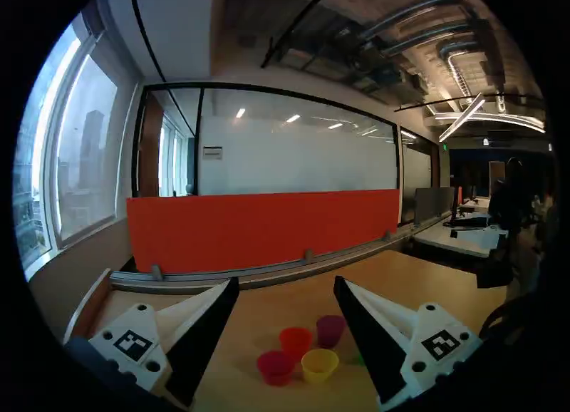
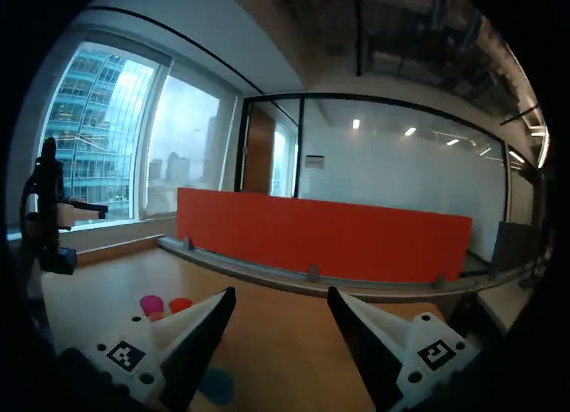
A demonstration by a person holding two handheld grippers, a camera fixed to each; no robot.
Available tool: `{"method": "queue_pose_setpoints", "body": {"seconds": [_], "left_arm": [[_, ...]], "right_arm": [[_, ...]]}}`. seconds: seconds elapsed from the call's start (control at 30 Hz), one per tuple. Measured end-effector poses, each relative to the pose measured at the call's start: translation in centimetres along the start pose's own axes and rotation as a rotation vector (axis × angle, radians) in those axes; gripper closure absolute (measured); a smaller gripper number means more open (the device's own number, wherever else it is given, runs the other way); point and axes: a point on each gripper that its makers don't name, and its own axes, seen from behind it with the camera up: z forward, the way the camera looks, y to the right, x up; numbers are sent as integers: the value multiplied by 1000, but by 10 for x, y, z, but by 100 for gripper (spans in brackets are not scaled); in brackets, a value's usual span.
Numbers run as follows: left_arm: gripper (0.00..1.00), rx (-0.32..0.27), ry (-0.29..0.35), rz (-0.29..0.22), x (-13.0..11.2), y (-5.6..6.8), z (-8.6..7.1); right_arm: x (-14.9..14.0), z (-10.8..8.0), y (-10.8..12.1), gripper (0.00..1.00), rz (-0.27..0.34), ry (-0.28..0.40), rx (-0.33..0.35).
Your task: Pour water
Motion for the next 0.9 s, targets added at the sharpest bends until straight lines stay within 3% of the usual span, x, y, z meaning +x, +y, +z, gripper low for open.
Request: {"method": "queue_pose_setpoints", "body": {"seconds": [0.3, 0.73, 0.9], "left_arm": [[1, -63, -22, 54, -5, 17, 5], [1, -180, -79, 54, -26, 49, 14], [1, -208, -100, 41, -34, 54, 18]], "right_arm": [[18, -6, -24, 0, 29, 37, 125], [1, -15, -39, 0, -13, -42, 218], [-7, -19, -46, 0, -35, -65, 253]]}}
